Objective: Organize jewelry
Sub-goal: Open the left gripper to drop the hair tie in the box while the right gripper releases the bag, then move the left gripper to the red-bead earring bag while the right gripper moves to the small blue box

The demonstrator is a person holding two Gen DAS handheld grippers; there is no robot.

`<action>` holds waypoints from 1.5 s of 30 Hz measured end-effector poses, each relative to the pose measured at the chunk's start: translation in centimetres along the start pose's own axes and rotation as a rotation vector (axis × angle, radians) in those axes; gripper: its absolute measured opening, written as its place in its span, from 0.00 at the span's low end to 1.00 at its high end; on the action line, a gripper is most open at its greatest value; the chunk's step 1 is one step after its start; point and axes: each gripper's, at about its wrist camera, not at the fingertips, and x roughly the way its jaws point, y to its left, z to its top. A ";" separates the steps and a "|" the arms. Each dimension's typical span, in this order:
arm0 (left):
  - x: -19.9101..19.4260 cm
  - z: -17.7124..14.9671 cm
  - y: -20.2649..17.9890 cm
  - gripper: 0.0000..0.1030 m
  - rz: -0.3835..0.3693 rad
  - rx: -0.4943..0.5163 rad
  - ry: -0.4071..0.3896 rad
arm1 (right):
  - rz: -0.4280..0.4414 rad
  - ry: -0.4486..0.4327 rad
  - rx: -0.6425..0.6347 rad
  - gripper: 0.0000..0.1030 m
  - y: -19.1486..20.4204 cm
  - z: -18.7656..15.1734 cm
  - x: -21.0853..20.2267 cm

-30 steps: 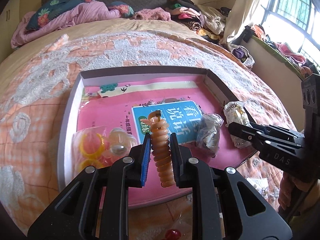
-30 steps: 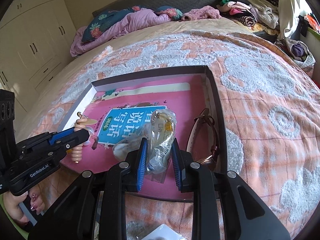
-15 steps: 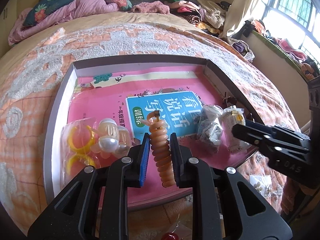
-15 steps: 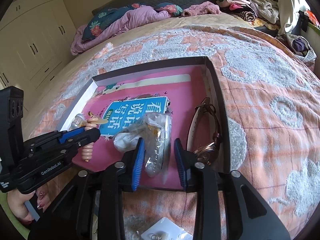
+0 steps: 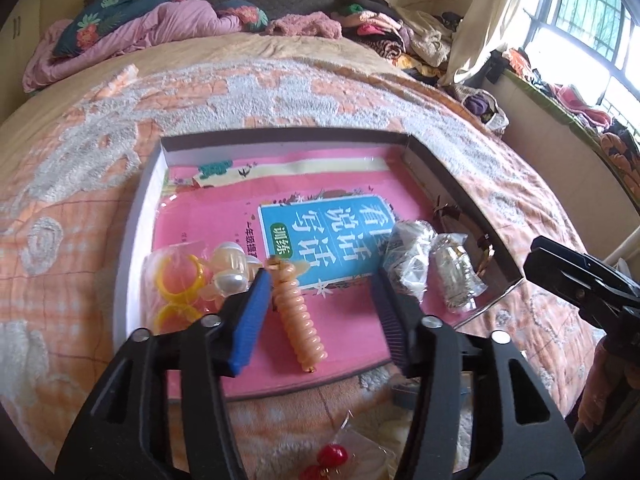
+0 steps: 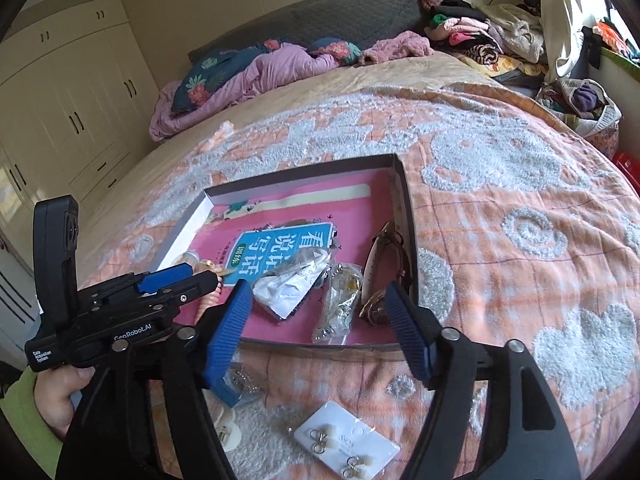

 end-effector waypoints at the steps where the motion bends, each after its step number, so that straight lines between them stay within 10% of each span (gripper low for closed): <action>1: -0.6 0.0 0.0 0.53 0.000 -0.005 -0.009 | 0.000 -0.009 -0.002 0.71 0.1 0.0 -0.5; 10: -4.7 0.5 0.2 0.91 0.024 -0.042 -0.081 | -0.005 -0.057 -0.013 0.79 0.8 0.1 -3.5; 45: -11.6 -4.5 -0.1 0.91 0.051 -0.028 -0.126 | 0.026 -0.086 -0.109 0.81 4.7 -2.3 -8.9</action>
